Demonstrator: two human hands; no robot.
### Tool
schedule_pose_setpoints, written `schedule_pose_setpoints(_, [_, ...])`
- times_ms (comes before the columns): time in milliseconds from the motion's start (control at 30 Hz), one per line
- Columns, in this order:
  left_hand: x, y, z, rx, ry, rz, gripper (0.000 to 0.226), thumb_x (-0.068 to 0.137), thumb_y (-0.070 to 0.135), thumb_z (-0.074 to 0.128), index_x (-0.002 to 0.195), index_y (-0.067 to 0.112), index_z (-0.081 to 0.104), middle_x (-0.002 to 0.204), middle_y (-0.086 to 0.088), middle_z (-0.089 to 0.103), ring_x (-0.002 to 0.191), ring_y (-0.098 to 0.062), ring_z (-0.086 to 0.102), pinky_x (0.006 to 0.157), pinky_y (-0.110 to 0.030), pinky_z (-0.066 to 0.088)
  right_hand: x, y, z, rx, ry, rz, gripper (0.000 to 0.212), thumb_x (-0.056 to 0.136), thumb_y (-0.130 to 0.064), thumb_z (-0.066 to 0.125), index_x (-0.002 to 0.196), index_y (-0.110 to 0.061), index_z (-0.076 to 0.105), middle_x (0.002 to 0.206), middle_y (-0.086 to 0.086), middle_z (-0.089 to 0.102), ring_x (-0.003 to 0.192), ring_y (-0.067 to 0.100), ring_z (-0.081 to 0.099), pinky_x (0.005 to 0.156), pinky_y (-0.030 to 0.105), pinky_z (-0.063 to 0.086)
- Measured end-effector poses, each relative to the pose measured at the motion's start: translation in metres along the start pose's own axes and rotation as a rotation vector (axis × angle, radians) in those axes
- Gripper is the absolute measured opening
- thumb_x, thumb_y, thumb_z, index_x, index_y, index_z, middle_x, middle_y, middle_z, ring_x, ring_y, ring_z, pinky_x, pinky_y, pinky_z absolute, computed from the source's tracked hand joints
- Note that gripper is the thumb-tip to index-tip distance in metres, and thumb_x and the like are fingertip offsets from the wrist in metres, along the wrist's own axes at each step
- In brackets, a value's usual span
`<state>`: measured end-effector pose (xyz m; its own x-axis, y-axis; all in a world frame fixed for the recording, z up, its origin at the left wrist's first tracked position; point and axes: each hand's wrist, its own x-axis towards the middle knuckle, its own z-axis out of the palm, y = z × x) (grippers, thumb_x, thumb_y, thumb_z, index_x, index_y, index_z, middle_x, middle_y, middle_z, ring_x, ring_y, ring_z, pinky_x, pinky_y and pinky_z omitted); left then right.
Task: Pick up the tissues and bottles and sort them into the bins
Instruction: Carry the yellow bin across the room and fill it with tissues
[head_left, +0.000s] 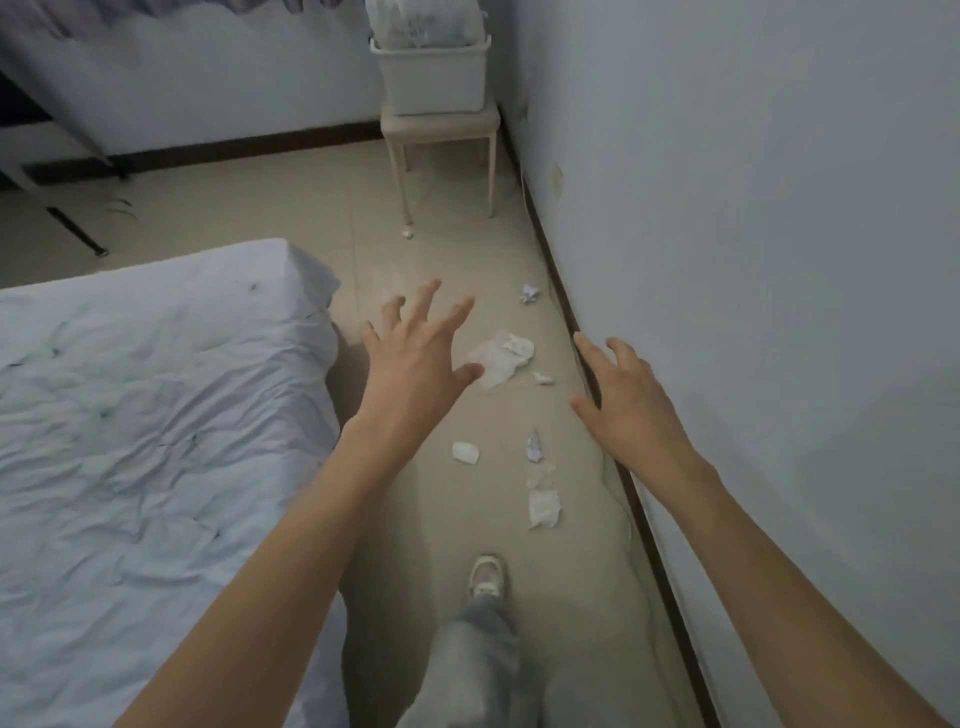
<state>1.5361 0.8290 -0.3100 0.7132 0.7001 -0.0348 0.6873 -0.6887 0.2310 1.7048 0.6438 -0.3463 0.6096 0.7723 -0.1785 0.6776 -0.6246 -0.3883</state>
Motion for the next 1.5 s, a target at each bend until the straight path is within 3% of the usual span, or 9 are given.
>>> schedule_pose_setpoints(267, [0.058, -0.059, 0.198, 0.026, -0.085, 0.003, 0.082, 0.090, 0.056, 0.074, 0.159, 0.041, 0.032, 0.169, 0.000, 0.023, 0.150, -0.041, 0.027, 0.115, -0.075, 0.029, 0.067, 0.101, 0.175, -0.058, -0.142, 0.096, 0.079, 0.100, -0.034, 0.061, 0.165, -0.035, 0.016, 0.168, 0.010, 0.020, 0.142, 0.037, 0.039, 0.107, 0.049, 0.046])
schedule_pose_setpoints(433, [0.071, -0.101, 0.382, 0.070, -0.201, -0.009, 0.083, 0.090, 0.056, 0.074, 0.160, 0.040, 0.031, 0.168, -0.001, 0.024, 0.149, -0.041, 0.028, 0.115, -0.075, 0.029, 0.104, 0.190, 0.333, -0.109, -0.225, 0.116, 0.085, 0.097, -0.040, 0.068, 0.164, -0.036, 0.017, 0.167, 0.013, 0.023, 0.145, 0.038, 0.038, 0.109, 0.050, 0.047])
schedule_pose_setpoints(633, [0.086, -0.160, 0.612, 0.087, -0.273, -0.046, 0.088, 0.088, 0.056, 0.075, 0.161, 0.041, 0.029, 0.169, 0.000, 0.021, 0.147, -0.042, 0.028, 0.112, -0.071, 0.035, 0.143, 0.282, 0.527, -0.154, -0.380, 0.090, 0.102, 0.087, -0.047, 0.080, 0.163, -0.042, 0.013, 0.172, 0.009, 0.010, 0.150, 0.037, 0.031, 0.109, 0.051, 0.047])
schedule_pose_setpoints(867, [0.102, -0.201, 0.803, 0.068, -0.326, -0.077, 0.090, 0.086, 0.056, 0.078, 0.160, 0.044, 0.030, 0.168, 0.000, 0.021, 0.144, -0.041, 0.031, 0.105, -0.073, 0.039, 0.174, 0.355, 0.671, -0.243, -0.436, 0.011, 0.115, 0.077, -0.053, 0.087, 0.164, -0.040, 0.012, 0.173, 0.005, 0.001, 0.152, 0.034, 0.026, 0.105, 0.047, 0.050])
schedule_pose_setpoints(1167, [0.124, -0.215, 0.892, -0.006, -0.382, -0.127, 0.093, 0.085, 0.059, 0.076, 0.161, 0.046, 0.024, 0.171, -0.002, 0.013, 0.149, -0.042, 0.023, 0.108, -0.070, 0.040, 0.190, 0.392, 0.730, -0.376, -0.496, -0.064, 0.151, 0.053, -0.075, 0.090, 0.159, -0.050, -0.014, 0.168, -0.002, -0.034, 0.160, 0.033, -0.016, 0.112, 0.063, 0.042])
schedule_pose_setpoints(1500, [0.094, -0.195, 0.908, 0.017, -0.290, -0.013, 0.064, 0.093, 0.049, 0.071, 0.152, 0.038, 0.048, 0.161, -0.008, 0.037, 0.140, -0.041, 0.036, 0.108, -0.056, 0.045, 0.177, 0.397, 0.736, -0.364, -0.493, -0.164, 0.143, 0.056, -0.070, 0.090, 0.161, -0.047, -0.004, 0.171, -0.003, -0.020, 0.159, 0.030, -0.007, 0.112, 0.053, 0.043])
